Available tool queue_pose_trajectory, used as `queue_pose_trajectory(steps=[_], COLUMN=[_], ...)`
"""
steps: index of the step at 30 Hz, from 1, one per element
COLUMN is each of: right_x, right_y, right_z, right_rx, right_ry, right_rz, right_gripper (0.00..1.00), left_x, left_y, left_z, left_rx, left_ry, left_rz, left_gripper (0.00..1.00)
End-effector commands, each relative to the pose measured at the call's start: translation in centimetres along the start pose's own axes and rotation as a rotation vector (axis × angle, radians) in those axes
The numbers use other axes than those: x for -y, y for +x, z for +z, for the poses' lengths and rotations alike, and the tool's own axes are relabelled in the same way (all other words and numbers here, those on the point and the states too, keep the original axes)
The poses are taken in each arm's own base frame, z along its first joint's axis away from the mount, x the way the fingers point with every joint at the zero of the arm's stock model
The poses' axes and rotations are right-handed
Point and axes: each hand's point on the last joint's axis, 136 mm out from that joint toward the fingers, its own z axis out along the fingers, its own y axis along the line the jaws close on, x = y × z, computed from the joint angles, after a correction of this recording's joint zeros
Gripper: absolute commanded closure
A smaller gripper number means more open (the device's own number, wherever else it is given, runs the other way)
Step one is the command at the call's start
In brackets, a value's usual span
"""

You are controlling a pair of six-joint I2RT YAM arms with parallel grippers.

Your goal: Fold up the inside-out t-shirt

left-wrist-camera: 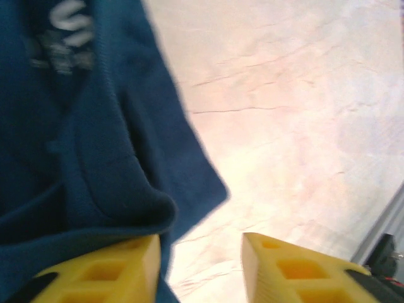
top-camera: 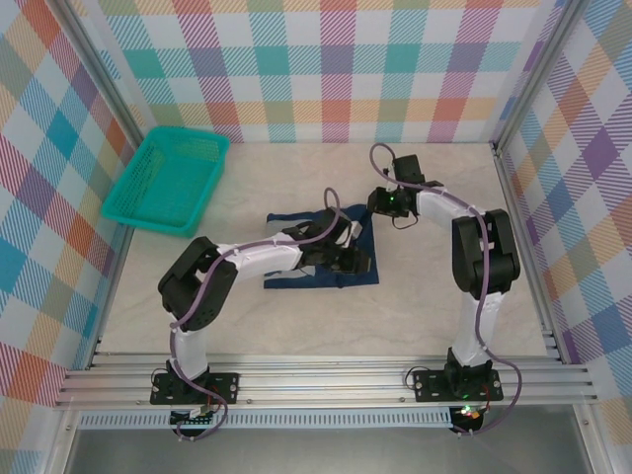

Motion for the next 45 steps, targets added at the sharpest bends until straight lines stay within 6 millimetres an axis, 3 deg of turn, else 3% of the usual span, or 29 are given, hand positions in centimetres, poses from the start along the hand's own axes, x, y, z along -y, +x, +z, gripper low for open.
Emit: queue_pose_trajectory(steps=[1, 5, 9, 11, 14, 17, 20, 22, 25, 30, 33, 37, 41, 43, 45], right_x=[0.1, 1.1, 1.4, 0.1, -1.7, -3.0, -4.4, -6.1, -7.8, -5.9, -3.7, -1.8, -3.0, -5.1, -7.4], right_y=[0.5, 2.2, 6.6, 9.0, 11.9, 14.0, 15.4, 16.3, 17.6, 18.4, 17.4, 12.8, 7.4, 5.2, 3.0], right_z=[-1.0, -3.4, -5.7, -6.9, -8.2, -7.9, -7.8, -7.7, -6.9, -4.2, -2.6, -0.6, 1.6, 2.0, 1.1], right_rx=[-0.05, -0.056, -0.101, -0.124, -0.151, -0.206, -0.253, -0.272, -0.321, -0.39, -0.403, -0.33, -0.261, -0.239, -0.202], right_ry=[-0.006, 0.029, 0.012, -0.079, -0.166, -0.16, -0.163, -0.198, -0.214, -0.13, -0.079, -0.045, -0.062, -0.146, -0.229], right_rz=[-0.001, 0.009, 0.033, 0.037, 0.044, 0.036, 0.011, -0.008, -0.02, 0.024, 0.051, 0.04, -0.031, -0.075, -0.124], right_gripper=[0.62, 0.53, 0.46, 0.42, 0.37, 0.38, 0.42, 0.44, 0.46, 0.49, 0.51, 0.52, 0.51, 0.5, 0.49], left_x=[4.7, 7.0, 6.3, 4.3, -1.8, -8.4, -13.2, -15.2, -16.2, -17.0, -16.6, -14.2, -7.8, -3.7, 0.1], left_y=[-1.6, -1.8, -2.0, -2.1, -2.4, -2.4, -2.3, -2.4, -2.1, 0.2, 2.1, 5.5, 7.7, 7.8, 6.8], left_z=[0.0, -1.0, -4.5, -6.6, -9.2, -10.5, -11.1, -11.2, -10.3, -8.8, -8.2, -7.1, -4.4, -3.4, -3.2], left_rx=[0.044, 0.057, 0.119, 0.16, 0.192, 0.174, 0.144, 0.14, 0.104, 0.023, -0.024, -0.079, -0.097, -0.081, -0.045], left_ry=[0.121, 0.199, 0.147, 0.071, -0.112, -0.244, -0.309, -0.352, -0.368, -0.352, -0.31, -0.249, -0.109, -0.029, 0.043], left_rz=[0.095, 0.149, 0.233, 0.238, 0.14, -0.013, -0.134, -0.153, -0.143, -0.16, -0.164, -0.119, -0.031, 0.026, 0.09], left_gripper=[0.51, 0.42, 0.38, 0.37, 0.35, 0.34, 0.34, 0.34, 0.35, 0.35, 0.36, 0.36, 0.36, 0.36, 0.35])
